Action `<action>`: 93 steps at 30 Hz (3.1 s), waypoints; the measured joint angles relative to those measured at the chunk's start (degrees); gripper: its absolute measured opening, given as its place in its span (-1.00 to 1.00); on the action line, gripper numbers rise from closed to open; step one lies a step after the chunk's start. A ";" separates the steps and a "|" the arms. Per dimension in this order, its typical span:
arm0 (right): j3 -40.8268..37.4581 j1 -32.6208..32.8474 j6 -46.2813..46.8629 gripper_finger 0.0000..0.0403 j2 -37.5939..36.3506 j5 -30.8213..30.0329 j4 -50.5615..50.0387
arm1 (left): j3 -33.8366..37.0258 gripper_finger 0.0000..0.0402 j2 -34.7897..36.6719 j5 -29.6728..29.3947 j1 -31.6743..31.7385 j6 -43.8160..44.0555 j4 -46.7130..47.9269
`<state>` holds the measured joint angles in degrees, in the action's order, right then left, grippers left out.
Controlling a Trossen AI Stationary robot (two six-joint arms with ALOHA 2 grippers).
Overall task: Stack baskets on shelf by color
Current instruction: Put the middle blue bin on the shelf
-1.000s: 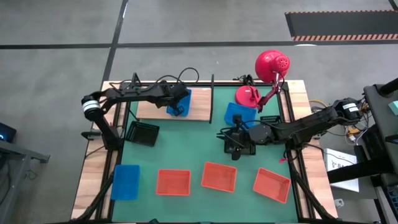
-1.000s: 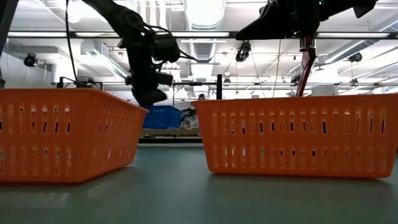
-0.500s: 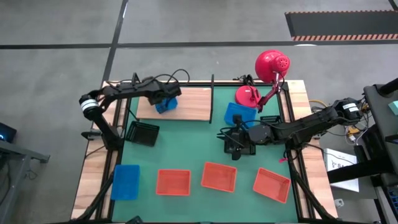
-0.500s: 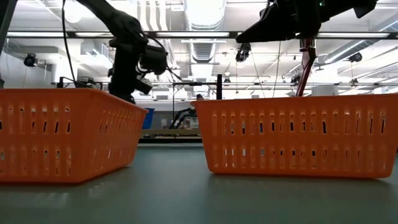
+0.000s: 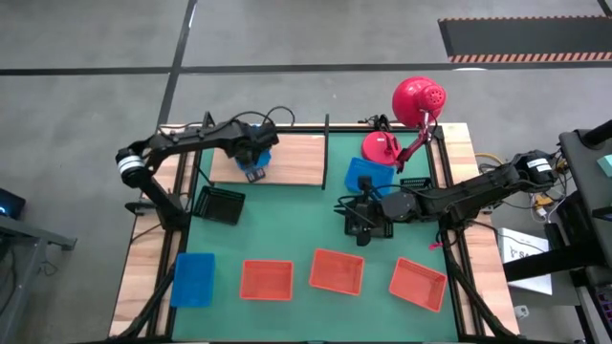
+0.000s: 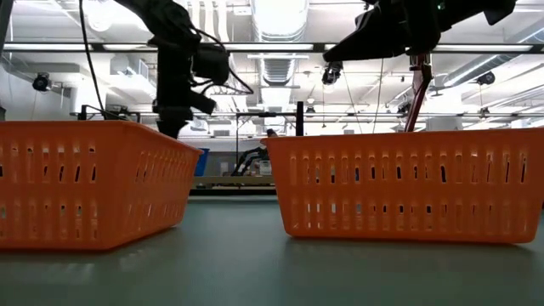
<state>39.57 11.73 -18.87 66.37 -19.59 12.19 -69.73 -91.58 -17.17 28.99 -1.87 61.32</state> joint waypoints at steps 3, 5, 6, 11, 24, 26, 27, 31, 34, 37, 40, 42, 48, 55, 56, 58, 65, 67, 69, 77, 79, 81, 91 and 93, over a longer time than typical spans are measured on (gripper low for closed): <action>0.00 -0.02 0.83 -0.84 0.00 0.00 -0.11 | 0.02 -1.00 -0.01 0.40 -0.33 0.07 5.86; 0.00 -0.01 0.93 -0.84 0.00 0.02 -0.30 | 0.02 -1.00 -0.01 0.38 -0.37 0.71 10.15; 0.00 -0.01 0.93 -0.84 0.00 0.00 -0.29 | 0.02 -1.00 -0.01 0.38 -0.38 1.41 12.35; 0.00 -0.02 0.94 -0.84 0.00 0.01 -0.29 | 0.11 -1.00 -0.01 -1.22 -0.39 3.06 21.02; 0.00 -0.02 1.24 -0.84 0.02 0.02 -0.24 | -6.91 -1.00 0.66 1.58 -3.85 7.63 18.28; 0.00 0.00 1.24 -0.84 0.02 0.02 -0.20 | -8.28 -1.00 0.71 1.95 -4.95 8.13 13.43; 0.00 -0.02 1.22 -0.84 0.02 0.02 -0.22 | -8.45 -1.00 0.73 2.66 -5.38 8.23 9.71; 0.00 0.00 1.28 -0.84 0.02 0.02 -0.32 | -7.39 -1.00 -0.07 6.96 -6.20 6.22 -1.89; 0.00 -0.02 1.29 -0.84 0.02 0.02 -0.68 | -5.90 -1.00 -1.65 5.24 -6.19 6.14 -3.93; 0.00 -0.02 1.50 -0.84 0.04 0.02 -1.31 | -5.22 -1.00 -2.85 -0.59 -6.10 6.12 -3.98; 0.00 -0.02 1.76 -0.84 0.04 0.03 -1.38 | -5.07 -1.00 -3.76 -3.57 -6.06 6.04 -3.73; 0.00 -0.02 1.75 -0.84 0.04 0.04 -1.40 | -5.07 -1.00 -3.88 -4.01 -5.97 6.00 -3.46; 0.00 -0.02 1.84 -0.84 0.04 0.04 -1.40 | -5.09 -1.00 -3.82 -6.44 -5.33 6.01 -0.99; 0.00 -0.02 1.94 -0.84 0.04 0.04 -1.40 | -5.21 -1.00 -3.81 -7.65 -4.00 6.03 0.83; 0.00 -0.02 1.95 -0.84 0.04 0.02 -1.40 | -5.23 -1.00 -3.69 -7.65 -3.96 6.06 1.20; 0.00 -0.02 1.95 -0.84 0.04 0.03 -1.40 | -5.23 -1.00 -3.32 -7.65 -3.96 6.06 2.04; 0.00 -0.01 1.79 -0.84 0.04 0.03 -1.40 | -5.23 -1.00 -2.99 -10.43 -3.93 7.59 5.16; 0.00 -0.01 1.74 -0.84 0.04 0.03 -1.40 | -5.23 -1.00 -2.99 -10.47 -3.92 7.59 5.83; 0.00 0.00 1.34 -0.84 0.04 0.03 -1.40 | -5.23 -1.00 -2.99 -10.48 -3.94 7.59 5.83; 0.36 -0.02 -0.78 -0.84 0.04 0.03 -1.46 | -8.55 -1.00 -2.77 -9.35 -6.86 9.02 -0.53; 0.75 -0.02 -1.63 -0.84 0.04 0.04 -1.32 | -8.14 -1.00 -2.79 -7.53 -7.39 8.77 -3.67; 1.10 -0.02 -1.87 -0.84 0.04 0.03 -1.36 | -6.60 -1.00 -2.94 -6.97 -7.45 9.46 -6.20; 1.20 0.00 -3.57 -0.84 0.04 0.04 -2.08 | 0.35 -1.00 -3.11 -12.49 -6.12 12.07 -6.22; 1.20 -0.02 -3.74 -0.84 0.04 0.04 -2.08 | 0.68 -1.00 -3.09 -12.50 -6.08 12.07 -6.24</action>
<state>40.77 11.70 -22.61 66.41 -19.55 10.11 -69.05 -94.67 -29.67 22.91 10.20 55.08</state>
